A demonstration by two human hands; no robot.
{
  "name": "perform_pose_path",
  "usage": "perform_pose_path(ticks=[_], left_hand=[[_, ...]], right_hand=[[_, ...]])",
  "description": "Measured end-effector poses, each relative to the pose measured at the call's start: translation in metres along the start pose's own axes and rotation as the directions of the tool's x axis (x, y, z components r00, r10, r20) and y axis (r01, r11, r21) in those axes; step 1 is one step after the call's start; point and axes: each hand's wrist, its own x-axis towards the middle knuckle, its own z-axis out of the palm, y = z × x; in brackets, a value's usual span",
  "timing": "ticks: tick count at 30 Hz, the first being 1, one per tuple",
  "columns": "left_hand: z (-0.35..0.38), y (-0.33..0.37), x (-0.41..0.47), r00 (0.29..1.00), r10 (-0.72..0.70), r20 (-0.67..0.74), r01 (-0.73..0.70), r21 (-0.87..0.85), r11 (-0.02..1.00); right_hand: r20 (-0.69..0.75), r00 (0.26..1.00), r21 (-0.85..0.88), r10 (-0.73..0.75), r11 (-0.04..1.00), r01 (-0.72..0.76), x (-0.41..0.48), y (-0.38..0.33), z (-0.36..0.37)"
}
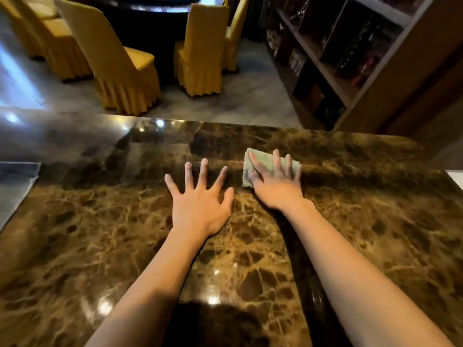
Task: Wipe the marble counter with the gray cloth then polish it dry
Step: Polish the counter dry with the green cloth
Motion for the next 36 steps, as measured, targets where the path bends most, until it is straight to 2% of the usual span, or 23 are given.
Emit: perform_pose_path(ticks=[7, 15, 19, 23, 28, 36], left_hand=[[0.001, 0.005, 0.012, 1.0, -0.029, -0.009, 0.029, 0.006, 1.0], [-0.002, 0.004, 0.013, 0.999, -0.04, 0.004, 0.04, 0.025, 0.999], [-0.004, 0.008, 0.003, 0.999, -0.047, 0.022, 0.047, 0.028, 0.999], [-0.004, 0.013, -0.019, 0.998, -0.034, 0.044, 0.032, 0.026, 0.999], [0.006, 0.025, -0.068, 1.0, -0.01, 0.019, 0.01, 0.029, 1.0], [0.014, 0.047, -0.13, 0.999, 0.025, 0.035, -0.025, 0.013, 1.0]], right_hand=[[0.01, 0.999, 0.01, 0.043, 0.999, -0.043, 0.107, 0.002, -0.025], [0.006, 1.0, 0.015, -0.011, 1.0, 0.011, 0.09, 0.007, -0.021], [0.009, 0.997, 0.003, -0.079, 0.997, 0.079, 0.017, 0.021, -0.007], [-0.064, 0.985, -0.059, -0.159, 0.986, 0.155, -0.074, 0.039, 0.014], [0.0, 0.98, -0.022, -0.199, 0.98, 0.199, -0.199, 0.056, 0.033], [-0.031, 0.977, 0.007, -0.211, 0.977, 0.212, -0.381, 0.084, 0.069]])
